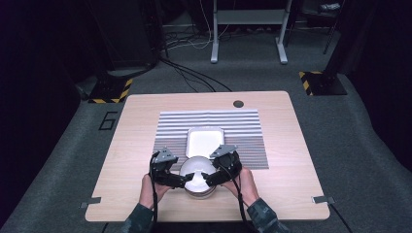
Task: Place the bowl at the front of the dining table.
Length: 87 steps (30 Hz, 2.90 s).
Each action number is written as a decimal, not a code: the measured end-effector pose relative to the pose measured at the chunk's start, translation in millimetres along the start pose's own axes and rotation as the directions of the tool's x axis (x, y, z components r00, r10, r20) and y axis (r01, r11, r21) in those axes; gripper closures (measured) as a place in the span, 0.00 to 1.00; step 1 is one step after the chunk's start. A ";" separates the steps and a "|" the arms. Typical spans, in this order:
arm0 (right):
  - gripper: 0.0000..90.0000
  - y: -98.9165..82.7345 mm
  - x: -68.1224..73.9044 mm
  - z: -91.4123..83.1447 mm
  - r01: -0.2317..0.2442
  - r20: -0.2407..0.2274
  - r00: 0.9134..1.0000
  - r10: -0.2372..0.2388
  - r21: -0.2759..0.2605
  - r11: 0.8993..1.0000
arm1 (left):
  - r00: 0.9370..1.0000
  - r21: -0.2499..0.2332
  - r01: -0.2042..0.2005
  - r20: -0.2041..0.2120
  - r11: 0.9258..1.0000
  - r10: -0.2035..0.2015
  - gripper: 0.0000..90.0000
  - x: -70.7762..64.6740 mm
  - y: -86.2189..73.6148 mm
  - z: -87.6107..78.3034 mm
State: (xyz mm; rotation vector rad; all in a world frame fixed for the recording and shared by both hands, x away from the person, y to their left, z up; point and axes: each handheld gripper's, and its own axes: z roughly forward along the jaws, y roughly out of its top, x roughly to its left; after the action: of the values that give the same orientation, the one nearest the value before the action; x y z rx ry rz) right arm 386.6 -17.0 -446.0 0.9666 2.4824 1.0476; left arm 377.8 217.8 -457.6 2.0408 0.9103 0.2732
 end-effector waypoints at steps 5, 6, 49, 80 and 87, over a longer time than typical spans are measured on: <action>0.10 -3.4 2.8 5.2 -0.004 0.004 1.000 0.004 0.010 1.000 | 1.000 0.008 -0.001 0.012 1.000 0.001 0.11 -2.0 -3.1 4.0; 0.10 -3.4 2.8 5.2 -0.004 0.004 1.000 0.004 0.010 1.000 | 1.000 0.010 -0.002 0.012 1.000 0.002 0.11 -2.6 -3.5 4.5; 0.68 0.8 15.2 1.5 0.032 0.058 0.998 -0.032 0.006 0.999 | 0.990 0.003 -0.081 -0.117 0.997 0.080 0.75 -20.5 0.6 2.1; 0.88 2.0 29.5 -13.4 0.130 0.210 0.971 -0.110 -0.081 0.988 | 0.957 -0.029 -0.174 -0.239 0.984 0.162 0.86 -36.5 6.4 -5.2; 0.90 3.2 34.6 -15.7 0.158 0.242 0.962 -0.128 -0.107 0.982 | 0.948 -0.039 -0.197 -0.262 0.980 0.181 0.87 -40.4 6.5 -6.3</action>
State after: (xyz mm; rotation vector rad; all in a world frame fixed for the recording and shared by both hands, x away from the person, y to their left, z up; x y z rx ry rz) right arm 355.0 -0.2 -432.6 0.8086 2.2288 0.9700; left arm 349.4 191.4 -443.2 2.0654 0.8474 0.6783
